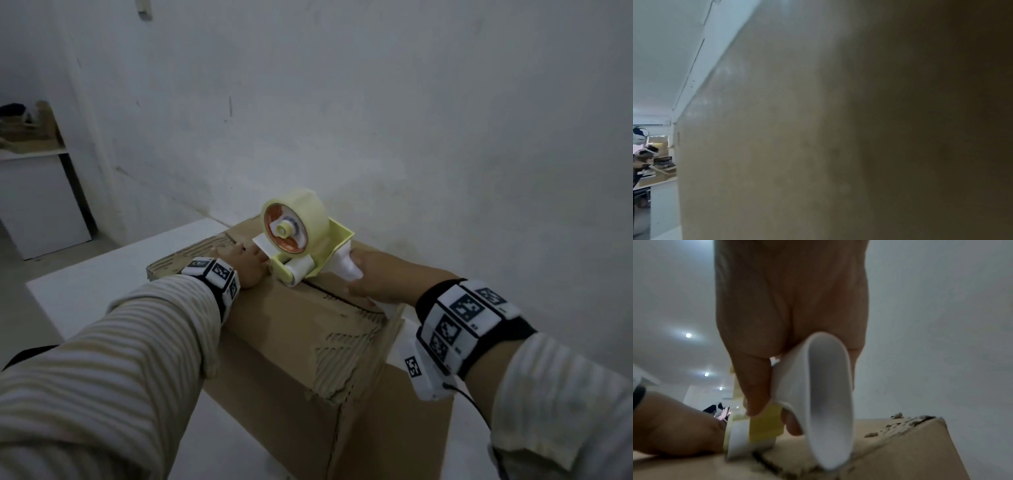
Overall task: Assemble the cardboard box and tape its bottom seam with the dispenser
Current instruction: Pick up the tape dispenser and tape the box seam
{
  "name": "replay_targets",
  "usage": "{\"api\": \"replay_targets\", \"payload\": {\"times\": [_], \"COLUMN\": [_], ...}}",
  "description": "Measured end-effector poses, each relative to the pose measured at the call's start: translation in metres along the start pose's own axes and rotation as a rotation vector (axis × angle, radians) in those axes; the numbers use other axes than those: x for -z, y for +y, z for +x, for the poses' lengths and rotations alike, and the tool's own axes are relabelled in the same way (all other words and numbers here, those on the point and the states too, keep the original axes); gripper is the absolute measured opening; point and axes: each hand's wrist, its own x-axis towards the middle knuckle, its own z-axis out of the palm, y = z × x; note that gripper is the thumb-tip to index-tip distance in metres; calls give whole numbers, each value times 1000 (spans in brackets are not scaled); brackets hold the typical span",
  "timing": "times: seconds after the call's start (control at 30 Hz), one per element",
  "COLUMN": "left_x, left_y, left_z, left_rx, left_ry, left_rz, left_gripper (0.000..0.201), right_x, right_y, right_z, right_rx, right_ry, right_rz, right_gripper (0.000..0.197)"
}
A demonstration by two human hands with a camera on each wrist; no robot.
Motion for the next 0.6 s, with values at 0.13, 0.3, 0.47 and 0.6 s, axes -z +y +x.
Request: {"api": "replay_targets", "payload": {"times": [0.13,0.3,0.47,0.6], "left_x": [-5,-7,-14,-15], "left_y": [-5,-3,33,62], "left_z": [8,15,-5,-25], "left_rx": [-19,45,-50,-118], "left_ry": [-2,30,77,18], "left_rz": [-70,-187,-118,-38], "left_gripper": [51,46,49,52], "right_x": [5,9,0,-9], "right_y": [17,38,33,31], "right_z": [-24,-52,-55,-60], "right_rx": [-33,-101,-110,-143], "right_ry": [-32,-45,2,65], "right_rz": [30,160,142,137], "right_gripper": [62,51,39,31]}}
